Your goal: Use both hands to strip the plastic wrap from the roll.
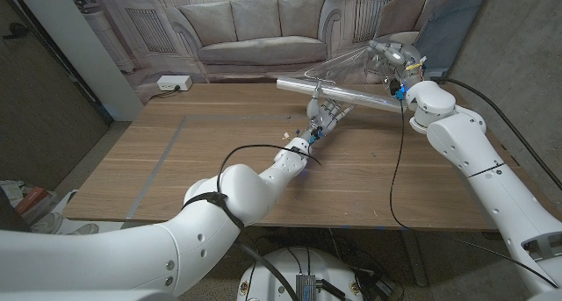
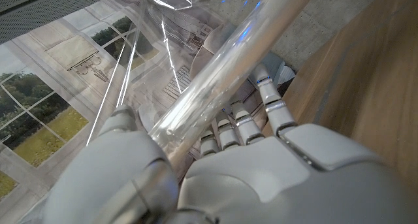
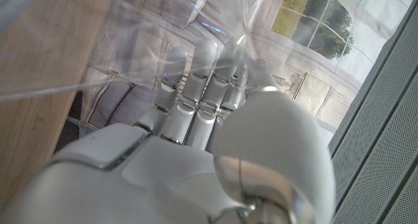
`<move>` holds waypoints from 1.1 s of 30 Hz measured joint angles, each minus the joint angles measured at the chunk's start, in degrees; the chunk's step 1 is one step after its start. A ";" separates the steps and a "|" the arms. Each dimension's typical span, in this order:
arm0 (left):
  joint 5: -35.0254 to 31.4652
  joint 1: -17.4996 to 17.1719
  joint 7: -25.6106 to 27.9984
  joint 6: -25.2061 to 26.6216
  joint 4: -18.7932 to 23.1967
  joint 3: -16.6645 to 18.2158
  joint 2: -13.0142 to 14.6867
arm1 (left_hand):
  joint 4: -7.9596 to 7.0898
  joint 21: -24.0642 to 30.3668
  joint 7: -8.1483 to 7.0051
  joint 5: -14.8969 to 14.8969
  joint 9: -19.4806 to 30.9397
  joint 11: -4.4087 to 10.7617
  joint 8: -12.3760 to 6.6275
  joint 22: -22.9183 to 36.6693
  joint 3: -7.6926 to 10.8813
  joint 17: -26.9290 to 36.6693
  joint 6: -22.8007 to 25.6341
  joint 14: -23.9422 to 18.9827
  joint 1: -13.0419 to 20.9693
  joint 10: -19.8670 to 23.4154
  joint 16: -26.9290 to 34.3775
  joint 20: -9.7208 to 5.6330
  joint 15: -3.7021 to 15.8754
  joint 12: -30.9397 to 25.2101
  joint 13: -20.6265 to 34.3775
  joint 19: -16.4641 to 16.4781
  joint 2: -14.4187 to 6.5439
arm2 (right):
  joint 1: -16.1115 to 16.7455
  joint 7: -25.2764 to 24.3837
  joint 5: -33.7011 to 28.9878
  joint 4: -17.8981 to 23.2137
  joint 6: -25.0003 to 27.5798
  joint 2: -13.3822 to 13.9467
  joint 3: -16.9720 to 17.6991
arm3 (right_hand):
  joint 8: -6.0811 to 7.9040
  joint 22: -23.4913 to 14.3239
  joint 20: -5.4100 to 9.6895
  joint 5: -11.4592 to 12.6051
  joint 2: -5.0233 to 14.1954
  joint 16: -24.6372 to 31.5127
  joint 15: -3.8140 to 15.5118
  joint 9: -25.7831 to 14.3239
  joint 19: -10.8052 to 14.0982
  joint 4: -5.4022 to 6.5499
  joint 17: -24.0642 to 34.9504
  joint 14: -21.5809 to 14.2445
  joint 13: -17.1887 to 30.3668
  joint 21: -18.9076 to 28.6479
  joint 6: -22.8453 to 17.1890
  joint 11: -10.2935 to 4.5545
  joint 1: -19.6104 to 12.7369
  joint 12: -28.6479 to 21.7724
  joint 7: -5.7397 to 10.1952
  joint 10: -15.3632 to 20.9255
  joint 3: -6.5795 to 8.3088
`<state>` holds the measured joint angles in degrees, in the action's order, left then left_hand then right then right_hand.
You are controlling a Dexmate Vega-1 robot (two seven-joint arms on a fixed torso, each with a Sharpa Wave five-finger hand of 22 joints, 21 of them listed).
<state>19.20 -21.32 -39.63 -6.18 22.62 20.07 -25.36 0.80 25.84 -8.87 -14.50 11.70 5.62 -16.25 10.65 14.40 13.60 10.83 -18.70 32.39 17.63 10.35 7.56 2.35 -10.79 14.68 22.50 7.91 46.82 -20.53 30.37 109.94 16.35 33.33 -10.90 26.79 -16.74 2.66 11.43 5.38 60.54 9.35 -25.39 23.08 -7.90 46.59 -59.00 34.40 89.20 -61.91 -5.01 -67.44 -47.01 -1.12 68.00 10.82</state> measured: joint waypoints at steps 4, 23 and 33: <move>-1.63 2.00 1.38 1.02 -1.52 1.97 -0.26 | 2.49 -0.85 -1.38 -0.35 0.38 0.14 -2.53 -0.26 0.31 -1.61 6.47 0.62 4.21 -1.14 0.08 -0.39 -0.01 0.00 -0.87 0.42 0.16 | -0.23 0.04 -0.11 -0.18 -0.02 0.04 -0.14 | 0.00 0.00 0.00 0.32 0.00 0.00 -0.01 0.00 0.00 0.00 0.00 0.00 0.00 0.00 0.00 0.00 0.00 0.00 0.00 0.00 0.00; -6.76 5.42 3.78 3.67 -2.95 5.61 -0.53 | 3.94 -2.79 -2.60 -0.11 0.98 2.35 -4.59 -0.09 0.70 -2.42 11.20 -2.41 8.25 5.49 1.56 -2.12 0.07 -2.44 -1.92 -0.75 -2.00 | -1.46 -0.18 -0.54 -1.07 0.03 -0.57 -1.16 | -0.01 0.26 0.00 0.32 0.00 0.00 -0.05 -0.17 0.00 0.00 0.26 0.03 0.00 -0.03 -0.21 0.08 0.00 0.00 -0.21 0.07 0.00; -8.51 5.55 2.52 4.12 -3.02 6.92 -0.56 | 3.62 -3.23 -2.54 0.12 0.97 1.85 -4.00 -0.09 0.38 -2.41 9.46 -2.49 7.90 5.99 1.56 -2.12 0.00 -2.44 -1.74 -0.75 -2.26 | -1.93 -0.75 -1.26 -0.58 0.06 -0.85 -1.51 | -0.30 0.53 0.00 0.32 0.18 -0.34 -0.09 -0.20 0.00 -0.12 0.26 0.02 0.18 -0.04 -0.42 0.09 -0.18 0.00 0.00 0.08 -0.51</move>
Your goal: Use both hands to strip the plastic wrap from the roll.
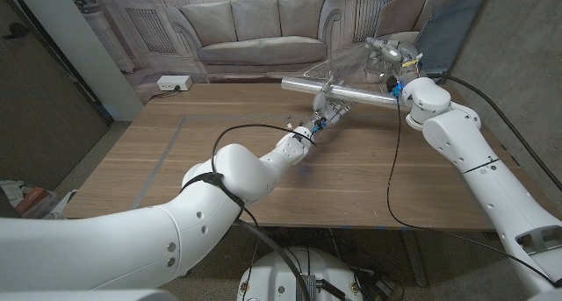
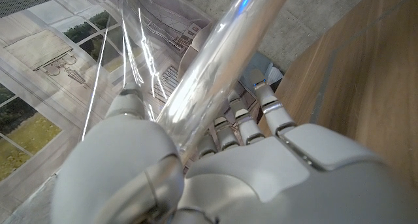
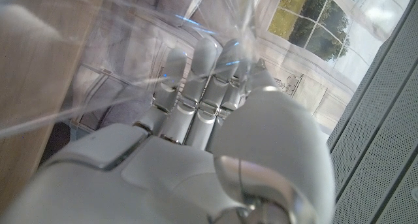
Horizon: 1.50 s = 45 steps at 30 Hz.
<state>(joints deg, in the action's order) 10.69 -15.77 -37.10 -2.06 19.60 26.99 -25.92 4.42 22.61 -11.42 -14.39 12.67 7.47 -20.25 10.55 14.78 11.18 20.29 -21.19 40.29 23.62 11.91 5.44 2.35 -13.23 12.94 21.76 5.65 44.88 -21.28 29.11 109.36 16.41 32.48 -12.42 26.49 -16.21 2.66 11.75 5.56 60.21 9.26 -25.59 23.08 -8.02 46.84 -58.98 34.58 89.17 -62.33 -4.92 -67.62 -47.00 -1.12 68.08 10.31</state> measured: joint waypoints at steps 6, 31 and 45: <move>-1.88 -0.01 -1.23 0.08 0.00 1.20 -0.02 | 0.24 0.00 -0.33 0.00 -0.01 -0.22 0.34 0.00 -0.24 0.00 -0.46 0.00 -0.30 -0.22 0.00 0.00 0.00 0.00 0.00 0.00 0.30 | -0.57 -0.60 -0.58 0.30 -0.74 -0.46 -0.18 | -0.02 0.00 0.00 0.00 0.07 -0.14 0.06 -0.07 0.00 0.04 0.00 -0.20 0.09 0.00 0.00 0.01 -0.07 0.00 0.00 0.01 -0.04; -7.48 -0.59 -5.24 -1.54 0.13 4.14 -0.03 | -0.72 -0.45 -0.84 0.07 -0.17 -0.82 0.77 0.26 -1.19 0.16 -0.98 0.44 -1.50 -1.26 0.00 1.86 0.00 0.39 0.27 -0.18 0.15 | -2.21 -3.82 -2.23 1.14 -1.51 -1.99 -0.29 | -0.23 0.53 -0.31 0.00 0.05 -0.55 0.12 0.00 -0.31 0.04 0.27 -0.11 -0.08 0.00 -0.20 -0.04 -0.05 0.23 0.21 0.25 -0.04; -8.47 -1.00 -7.17 -2.38 0.18 4.51 -0.03 | -0.86 -0.79 -1.03 0.21 -0.17 -1.12 0.99 0.26 -1.68 0.16 -1.19 0.75 -1.73 -1.57 -0.01 1.89 0.30 0.39 0.53 -0.22 0.36 | -3.49 -4.65 -2.84 1.50 -0.60 -2.30 -0.32 | -0.24 1.02 -0.10 -0.01 0.05 -0.55 0.03 0.05 -0.52 0.20 0.36 -0.18 -0.08 0.00 -0.20 -0.13 -0.05 0.23 0.22 0.36 -0.20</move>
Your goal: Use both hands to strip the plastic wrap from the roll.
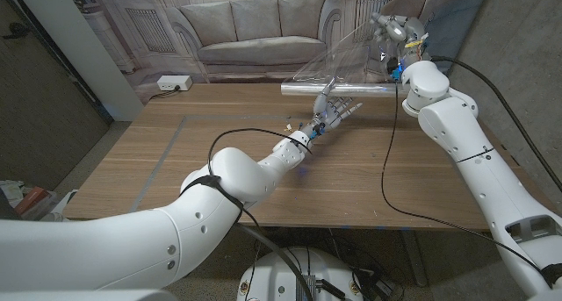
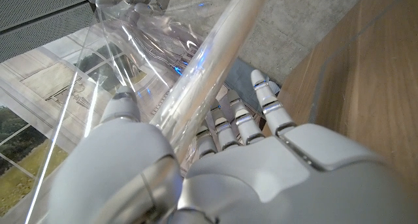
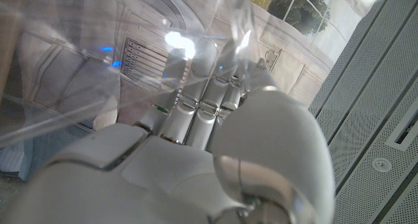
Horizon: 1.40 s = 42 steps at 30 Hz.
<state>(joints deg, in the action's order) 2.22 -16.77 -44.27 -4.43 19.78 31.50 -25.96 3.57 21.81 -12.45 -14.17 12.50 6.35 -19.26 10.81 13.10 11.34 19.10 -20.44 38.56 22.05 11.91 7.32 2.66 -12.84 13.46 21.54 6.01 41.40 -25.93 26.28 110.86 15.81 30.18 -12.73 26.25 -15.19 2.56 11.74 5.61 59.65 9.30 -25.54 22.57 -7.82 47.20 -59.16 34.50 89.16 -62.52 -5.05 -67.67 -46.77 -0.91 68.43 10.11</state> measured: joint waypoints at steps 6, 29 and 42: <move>-0.41 -0.12 -0.75 -0.37 0.02 0.22 0.00 | -0.18 -0.21 0.00 0.00 0.00 0.00 0.00 0.00 -0.15 0.00 0.00 0.31 -1.12 0.00 0.00 0.27 -0.31 0.00 0.00 -0.28 -0.22 | -0.50 -0.39 -0.25 0.16 0.46 -0.18 -0.10 | -0.01 0.05 0.00 0.00 0.00 0.00 -0.01 -0.12 0.00 0.00 0.18 0.00 0.10 0.00 0.00 -0.07 0.00 0.05 0.00 0.07 0.00; -4.20 -0.46 -5.54 -1.62 0.32 4.35 0.00 | -0.41 -0.65 0.07 0.00 0.01 -0.30 0.22 -0.01 -0.69 -0.01 -0.09 1.04 -0.67 -0.34 -0.26 0.79 -0.22 0.35 -0.01 -0.80 0.23 | -2.09 -2.43 -1.73 1.05 1.79 -1.27 -0.80 | -0.12 0.57 -0.10 0.00 0.00 -0.33 0.00 -0.11 -0.52 -0.01 0.18 0.01 0.04 0.00 -0.31 0.03 0.00 0.44 0.31 0.16 -0.33; -5.53 -0.59 -9.02 -2.44 0.45 6.72 0.35 | -0.66 -0.65 -0.22 0.00 0.01 -0.10 0.23 -0.01 -0.93 -0.01 -0.41 1.04 -1.35 -0.54 -0.26 0.99 -0.21 0.45 0.28 -1.00 -0.15 | -2.40 -4.03 -2.88 2.76 2.86 -1.84 -1.45 | -0.13 0.83 -0.10 0.00 0.00 -0.74 0.11 -0.12 -0.51 -0.16 0.41 -0.12 0.16 0.00 -0.30 -0.08 0.00 0.44 0.31 0.05 -0.48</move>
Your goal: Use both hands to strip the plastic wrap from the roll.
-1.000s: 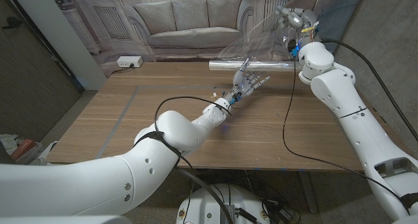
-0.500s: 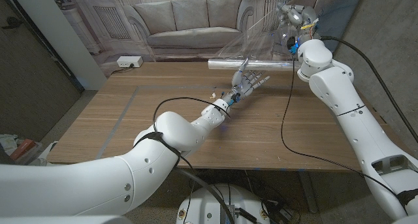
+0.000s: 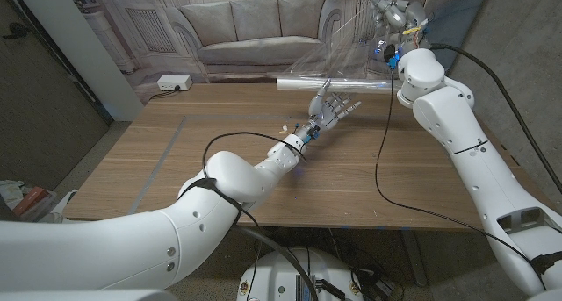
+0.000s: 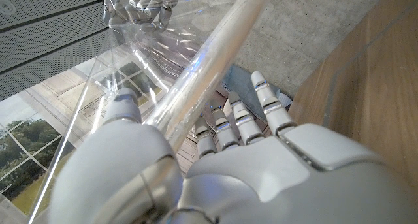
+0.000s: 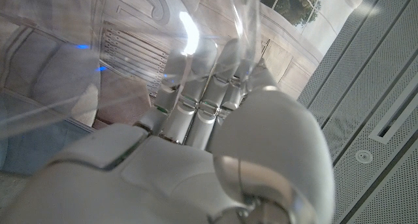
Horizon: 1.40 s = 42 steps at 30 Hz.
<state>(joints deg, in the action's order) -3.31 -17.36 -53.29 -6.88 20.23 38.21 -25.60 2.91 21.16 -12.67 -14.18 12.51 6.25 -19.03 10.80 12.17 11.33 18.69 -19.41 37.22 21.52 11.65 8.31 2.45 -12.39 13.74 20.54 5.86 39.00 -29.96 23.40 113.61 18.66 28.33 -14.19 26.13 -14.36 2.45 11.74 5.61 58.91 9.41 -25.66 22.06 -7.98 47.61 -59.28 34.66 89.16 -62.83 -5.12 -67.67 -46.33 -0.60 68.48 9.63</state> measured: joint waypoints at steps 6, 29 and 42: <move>-0.13 0.00 -0.47 -0.12 0.03 0.46 0.17 | 0.01 0.00 0.00 0.00 0.00 0.00 0.00 0.00 0.01 0.00 0.00 0.00 0.00 0.00 0.00 0.00 0.00 0.00 0.00 0.00 0.00 | -0.11 0.02 -0.12 0.20 0.75 -0.18 -0.25 | -0.98 -0.77 -0.17 0.00 0.37 -1.34 0.33 0.71 -0.83 0.67 -1.22 0.57 -0.70 0.00 0.62 -0.73 1.24 1.57 1.46 -0.99 -0.68; -1.76 0.46 1.21 1.06 0.53 1.28 0.11 | -0.23 -0.39 0.09 0.00 0.01 0.00 0.41 0.01 -0.22 -0.01 -0.08 -0.01 0.00 0.01 0.01 -0.01 0.00 0.00 -0.01 0.01 -0.01 | 0.17 4.92 1.75 -2.09 -3.25 0.20 -0.56 | -15.36 4.78 -9.98 -1.37 -2.57 -32.14 -12.46 11.74 -17.36 11.48 -28.62 32.30 -17.67 -13.62 32.88 9.50 30.61 29.33 0.52 -36.36 -9.09; -1.92 0.51 0.35 0.93 0.40 1.39 0.42 | -0.39 -0.61 0.09 0.00 0.01 0.00 0.46 0.34 -0.38 -0.01 -0.08 -0.01 -0.45 0.01 0.01 -0.22 0.00 0.00 -0.01 -0.20 -0.46 | 0.57 6.01 1.81 -3.02 -6.46 0.02 -1.11 | -15.36 5.10 -13.43 -1.56 -3.48 -40.79 -15.79 13.55 -27.50 13.34 -32.75 44.19 -21.24 -25.56 38.53 10.14 36.80 32.90 1.00 -44.39 -11.30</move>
<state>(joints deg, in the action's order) -5.23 -16.85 -52.95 -5.94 20.63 39.60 -25.18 2.52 20.55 -12.58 -14.18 12.52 6.26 -18.58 11.14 11.79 11.32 18.61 -19.42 36.76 21.52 11.66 8.09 2.45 -12.39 13.73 20.33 5.39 39.57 -23.95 25.21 110.59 12.20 28.36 -15.30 10.76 -9.26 -10.98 10.18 2.13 18.12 -6.38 -12.11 -5.45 5.37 14.86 -15.09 13.43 63.60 -24.30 5.02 -30.86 -13.43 0.40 24.09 -1.67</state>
